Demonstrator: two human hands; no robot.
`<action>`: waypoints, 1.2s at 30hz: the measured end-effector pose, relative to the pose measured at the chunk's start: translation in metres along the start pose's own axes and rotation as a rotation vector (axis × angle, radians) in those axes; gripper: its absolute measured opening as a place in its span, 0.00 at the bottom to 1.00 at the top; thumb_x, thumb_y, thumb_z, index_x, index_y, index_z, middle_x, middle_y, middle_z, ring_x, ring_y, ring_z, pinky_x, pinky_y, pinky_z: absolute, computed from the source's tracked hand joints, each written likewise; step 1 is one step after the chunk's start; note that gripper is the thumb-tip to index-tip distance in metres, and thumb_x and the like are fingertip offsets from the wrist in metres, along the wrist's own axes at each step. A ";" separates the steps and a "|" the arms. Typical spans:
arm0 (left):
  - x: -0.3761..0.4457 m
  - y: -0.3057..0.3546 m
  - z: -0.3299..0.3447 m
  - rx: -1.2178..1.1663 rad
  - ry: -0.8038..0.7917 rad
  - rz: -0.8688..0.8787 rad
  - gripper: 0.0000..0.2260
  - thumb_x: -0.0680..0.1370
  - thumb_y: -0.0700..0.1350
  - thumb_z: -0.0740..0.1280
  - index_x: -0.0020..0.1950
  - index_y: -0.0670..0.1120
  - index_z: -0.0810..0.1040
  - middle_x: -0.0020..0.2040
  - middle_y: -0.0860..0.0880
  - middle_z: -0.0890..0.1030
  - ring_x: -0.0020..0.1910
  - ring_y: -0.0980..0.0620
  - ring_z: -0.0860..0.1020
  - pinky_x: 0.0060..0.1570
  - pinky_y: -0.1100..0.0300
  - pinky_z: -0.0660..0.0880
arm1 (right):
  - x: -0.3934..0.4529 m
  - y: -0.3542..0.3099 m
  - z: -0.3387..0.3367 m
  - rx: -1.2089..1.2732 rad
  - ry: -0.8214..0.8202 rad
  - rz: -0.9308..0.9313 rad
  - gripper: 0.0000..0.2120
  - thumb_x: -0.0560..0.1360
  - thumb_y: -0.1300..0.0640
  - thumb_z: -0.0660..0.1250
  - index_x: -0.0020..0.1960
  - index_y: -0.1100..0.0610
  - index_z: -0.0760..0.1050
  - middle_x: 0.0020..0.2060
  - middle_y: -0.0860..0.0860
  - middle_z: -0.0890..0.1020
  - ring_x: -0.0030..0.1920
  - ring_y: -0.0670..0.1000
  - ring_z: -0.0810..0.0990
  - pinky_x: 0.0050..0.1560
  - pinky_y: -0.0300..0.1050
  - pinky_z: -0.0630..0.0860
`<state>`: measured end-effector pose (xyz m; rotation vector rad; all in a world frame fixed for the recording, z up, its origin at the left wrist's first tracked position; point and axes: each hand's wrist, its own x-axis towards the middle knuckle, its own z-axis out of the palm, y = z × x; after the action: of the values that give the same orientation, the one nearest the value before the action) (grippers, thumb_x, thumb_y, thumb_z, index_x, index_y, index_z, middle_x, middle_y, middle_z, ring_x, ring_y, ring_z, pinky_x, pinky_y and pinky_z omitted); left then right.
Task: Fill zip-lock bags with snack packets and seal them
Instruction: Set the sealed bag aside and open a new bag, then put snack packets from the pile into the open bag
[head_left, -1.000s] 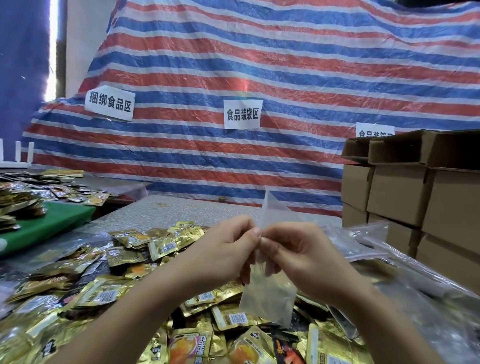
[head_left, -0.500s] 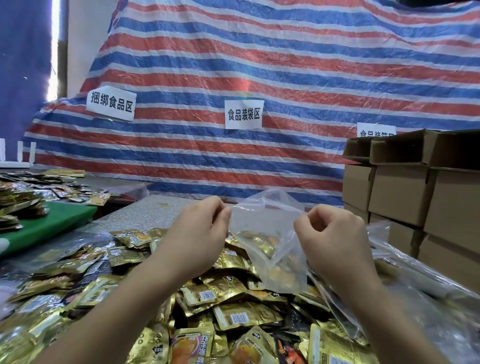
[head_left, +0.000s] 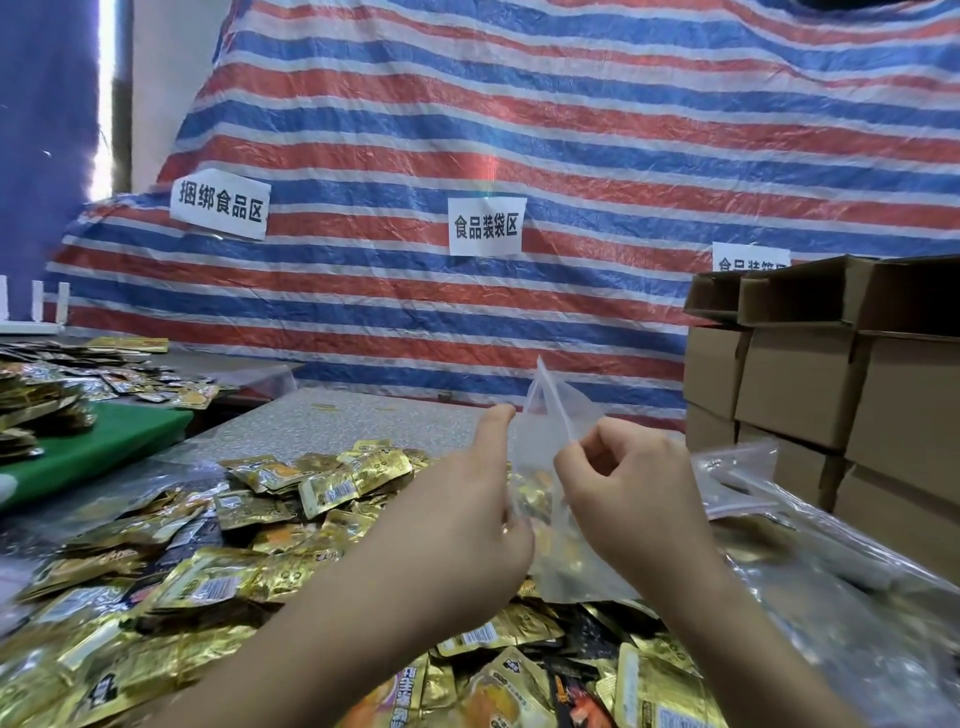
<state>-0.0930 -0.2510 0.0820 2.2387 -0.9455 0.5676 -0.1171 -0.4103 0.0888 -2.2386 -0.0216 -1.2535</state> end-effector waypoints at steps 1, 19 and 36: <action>0.000 -0.001 0.000 -0.003 0.012 0.010 0.30 0.78 0.47 0.64 0.71 0.63 0.48 0.41 0.56 0.76 0.38 0.60 0.75 0.41 0.55 0.78 | 0.000 0.000 0.000 0.004 0.001 0.003 0.13 0.72 0.57 0.67 0.29 0.54 0.73 0.24 0.49 0.76 0.29 0.49 0.74 0.29 0.48 0.71; 0.007 -0.012 -0.013 0.072 0.084 0.049 0.07 0.83 0.47 0.60 0.47 0.50 0.76 0.43 0.55 0.78 0.38 0.56 0.73 0.40 0.58 0.74 | 0.005 0.010 -0.007 0.220 0.066 0.145 0.16 0.72 0.57 0.64 0.29 0.61 0.63 0.24 0.60 0.69 0.35 0.63 0.83 0.28 0.57 0.71; 0.021 -0.051 -0.064 -0.138 0.747 0.088 0.30 0.85 0.54 0.56 0.25 0.40 0.60 0.20 0.46 0.61 0.20 0.49 0.60 0.23 0.52 0.54 | -0.019 0.022 0.017 -0.453 -1.194 -0.025 0.12 0.79 0.54 0.60 0.60 0.49 0.77 0.57 0.47 0.81 0.54 0.50 0.80 0.54 0.49 0.80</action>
<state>-0.0502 -0.1891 0.1198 1.6485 -0.6569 1.2222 -0.1077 -0.4156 0.0569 -3.0395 -0.2308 0.2600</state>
